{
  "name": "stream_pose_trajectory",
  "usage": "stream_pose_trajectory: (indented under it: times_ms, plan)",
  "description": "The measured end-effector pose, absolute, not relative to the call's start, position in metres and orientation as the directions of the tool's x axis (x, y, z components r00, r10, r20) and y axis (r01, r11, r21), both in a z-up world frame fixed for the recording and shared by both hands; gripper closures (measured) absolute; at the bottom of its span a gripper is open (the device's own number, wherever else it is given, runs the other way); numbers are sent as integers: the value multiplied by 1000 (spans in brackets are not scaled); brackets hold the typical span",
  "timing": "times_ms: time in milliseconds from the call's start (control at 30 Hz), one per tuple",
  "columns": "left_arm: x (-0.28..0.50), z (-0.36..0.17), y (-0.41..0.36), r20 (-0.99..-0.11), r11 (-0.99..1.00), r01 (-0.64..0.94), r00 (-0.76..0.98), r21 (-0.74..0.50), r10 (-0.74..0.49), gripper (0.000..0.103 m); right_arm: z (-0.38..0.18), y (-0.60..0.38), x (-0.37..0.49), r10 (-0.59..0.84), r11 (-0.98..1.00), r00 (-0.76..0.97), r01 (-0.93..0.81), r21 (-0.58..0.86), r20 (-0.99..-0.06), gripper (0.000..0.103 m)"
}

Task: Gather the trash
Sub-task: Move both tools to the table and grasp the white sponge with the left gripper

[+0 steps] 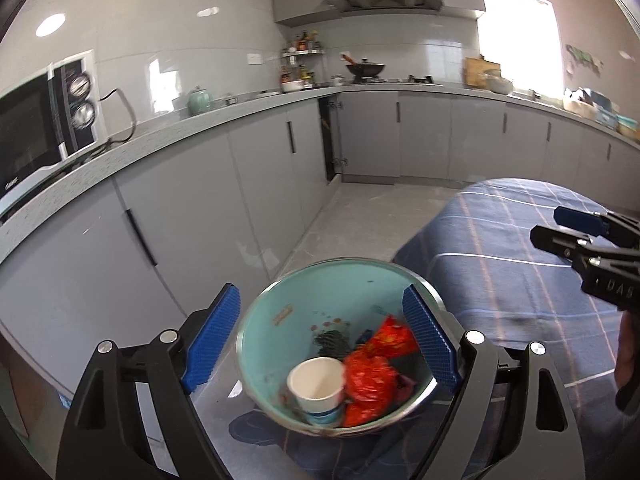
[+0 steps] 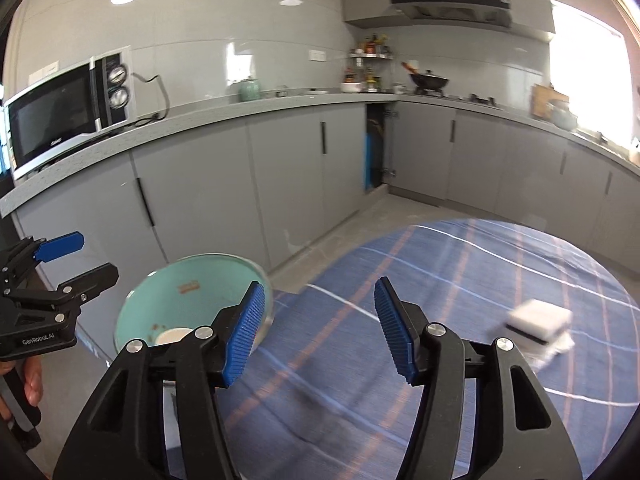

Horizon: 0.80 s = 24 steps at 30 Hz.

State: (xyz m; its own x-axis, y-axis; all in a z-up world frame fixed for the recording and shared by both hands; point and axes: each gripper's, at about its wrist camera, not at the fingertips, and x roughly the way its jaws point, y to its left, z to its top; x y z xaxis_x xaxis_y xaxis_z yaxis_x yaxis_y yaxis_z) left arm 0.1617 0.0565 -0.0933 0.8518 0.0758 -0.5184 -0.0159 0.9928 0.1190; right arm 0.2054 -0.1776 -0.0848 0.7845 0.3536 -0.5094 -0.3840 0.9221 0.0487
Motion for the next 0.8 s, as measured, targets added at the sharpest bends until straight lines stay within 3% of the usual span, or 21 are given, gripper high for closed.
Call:
stream_pose_trajectory:
  times_ms: [800]
  plan:
    - [218,-96,-150,-539,934,322,819,151,-195,18,-108,-413,180,-71,995,837,100,25,-542,37]
